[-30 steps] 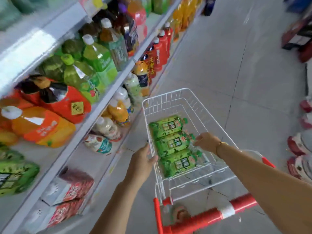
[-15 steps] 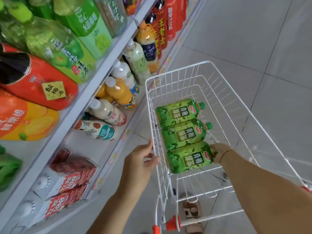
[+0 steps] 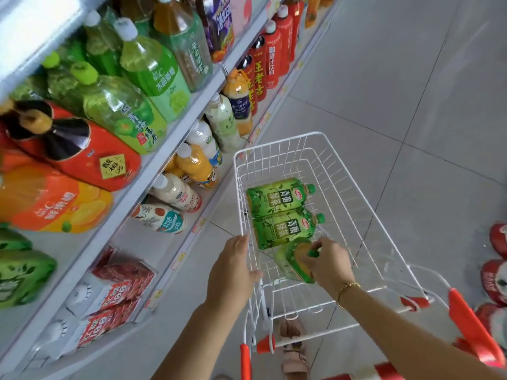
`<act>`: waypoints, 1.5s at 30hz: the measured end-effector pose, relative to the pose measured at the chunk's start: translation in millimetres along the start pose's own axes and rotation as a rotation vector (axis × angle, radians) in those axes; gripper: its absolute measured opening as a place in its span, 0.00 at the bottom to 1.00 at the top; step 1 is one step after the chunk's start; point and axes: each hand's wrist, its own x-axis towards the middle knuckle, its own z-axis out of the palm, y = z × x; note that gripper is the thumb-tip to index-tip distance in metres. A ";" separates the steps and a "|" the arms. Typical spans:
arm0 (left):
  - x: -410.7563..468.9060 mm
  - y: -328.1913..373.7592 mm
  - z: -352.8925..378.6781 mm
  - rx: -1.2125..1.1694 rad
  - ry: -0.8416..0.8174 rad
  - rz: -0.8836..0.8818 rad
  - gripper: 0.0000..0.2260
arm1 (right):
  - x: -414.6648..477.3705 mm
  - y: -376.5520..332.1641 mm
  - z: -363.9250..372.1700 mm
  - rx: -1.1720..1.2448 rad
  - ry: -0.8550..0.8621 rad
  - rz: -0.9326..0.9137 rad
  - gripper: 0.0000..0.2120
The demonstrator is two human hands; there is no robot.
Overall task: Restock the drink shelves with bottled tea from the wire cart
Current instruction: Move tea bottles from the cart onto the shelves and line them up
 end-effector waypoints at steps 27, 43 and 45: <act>38.7 28.0 -113.5 -0.762 0.573 0.053 0.27 | 99.3 37.0 22.5 0.972 -0.249 0.504 0.20; 38.4 -35.9 -70.8 -0.949 0.636 -0.109 0.30 | 132.7 48.2 87.9 1.343 -0.203 0.617 0.12; 36.2 -34.6 -70.0 -0.946 0.648 -0.120 0.29 | 128.7 43.7 86.4 1.302 -0.213 0.576 0.17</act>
